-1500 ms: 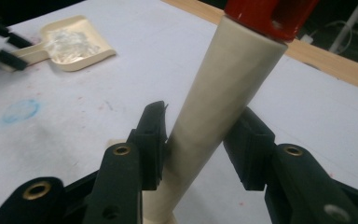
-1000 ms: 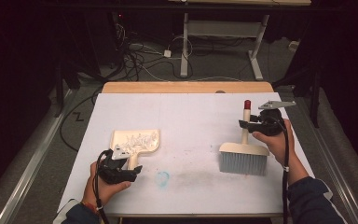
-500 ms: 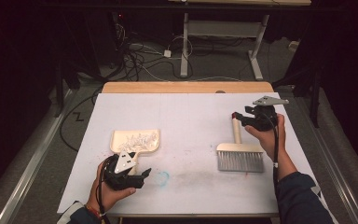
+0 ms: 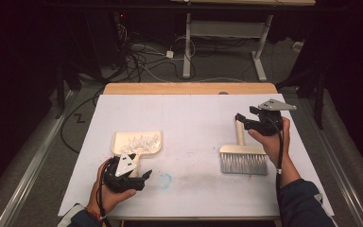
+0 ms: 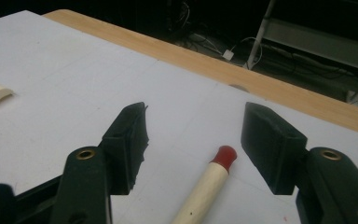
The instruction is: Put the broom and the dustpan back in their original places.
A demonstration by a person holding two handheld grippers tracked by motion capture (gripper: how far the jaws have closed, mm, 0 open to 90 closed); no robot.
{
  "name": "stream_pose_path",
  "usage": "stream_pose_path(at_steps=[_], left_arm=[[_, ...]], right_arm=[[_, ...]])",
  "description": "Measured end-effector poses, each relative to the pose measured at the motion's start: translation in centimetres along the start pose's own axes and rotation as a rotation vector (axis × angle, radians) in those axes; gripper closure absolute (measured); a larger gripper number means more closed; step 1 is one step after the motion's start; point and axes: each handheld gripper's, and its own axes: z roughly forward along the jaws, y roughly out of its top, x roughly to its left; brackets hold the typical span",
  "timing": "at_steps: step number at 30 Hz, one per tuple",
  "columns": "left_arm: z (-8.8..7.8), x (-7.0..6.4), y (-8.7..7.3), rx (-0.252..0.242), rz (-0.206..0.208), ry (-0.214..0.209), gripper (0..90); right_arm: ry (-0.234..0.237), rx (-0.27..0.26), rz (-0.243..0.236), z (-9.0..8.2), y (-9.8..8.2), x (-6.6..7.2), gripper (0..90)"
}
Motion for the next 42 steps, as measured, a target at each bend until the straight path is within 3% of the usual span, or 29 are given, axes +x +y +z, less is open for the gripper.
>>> stream_pose_path(at_steps=[6, 11, 17, 20, 42], left_arm=[[0.1, -0.1, 0.0, 0.007, 0.011, -0.002, 20.7], [0.1, -0.2, 0.0, 0.007, 0.017, 0.002, 20.7], [0.0, -0.2, 0.0, 0.008, 0.020, 0.003, 20.3], [0.1, -0.2, 0.0, 0.016, 0.024, 0.005, 19.7], [0.2, -0.4, 0.0, 0.019, 0.037, 0.027, 19.4]], right_arm=[[0.004, -0.048, -0.008, -0.6, -0.1, 0.6, 33.2], [-0.043, -0.079, -0.024, -1.0, 0.0, 1.2, 27.0], [-0.055, -0.095, -0.032, -1.4, 0.2, 1.8, 20.8], [-0.015, -0.120, -0.021, -1.8, 0.3, 1.8, 18.0], [0.004, -0.158, -0.122, -4.9, 1.2, 4.0, 19.2]])
